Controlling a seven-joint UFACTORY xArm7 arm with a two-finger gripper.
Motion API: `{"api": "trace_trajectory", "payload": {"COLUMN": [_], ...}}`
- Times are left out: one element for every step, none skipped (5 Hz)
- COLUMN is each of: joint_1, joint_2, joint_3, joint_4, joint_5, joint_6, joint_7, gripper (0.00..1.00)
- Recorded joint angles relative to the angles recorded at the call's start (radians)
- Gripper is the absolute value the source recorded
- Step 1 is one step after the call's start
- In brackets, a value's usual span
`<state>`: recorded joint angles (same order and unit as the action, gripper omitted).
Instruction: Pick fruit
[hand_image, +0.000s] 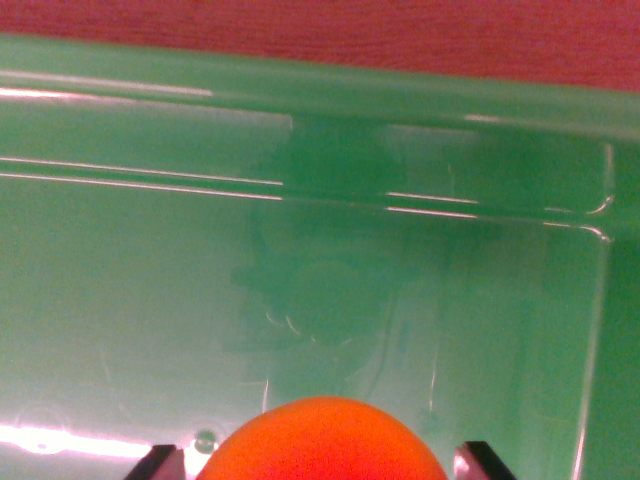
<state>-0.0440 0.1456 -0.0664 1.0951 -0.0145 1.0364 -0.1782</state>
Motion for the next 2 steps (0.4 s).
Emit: {"api": "trace_trajectory", "payload": {"joint_1": [0.0005,0.0005], "joint_2": [-0.015,-0.015], "joint_3": [0.000,0.000], "joint_4": [0.032,0.032], "joint_5": [-0.0008,-0.0008], "joint_6": [0.046,0.046], "joint_7": [0.000,0.000], "gripper": [1.00,1.00]}}
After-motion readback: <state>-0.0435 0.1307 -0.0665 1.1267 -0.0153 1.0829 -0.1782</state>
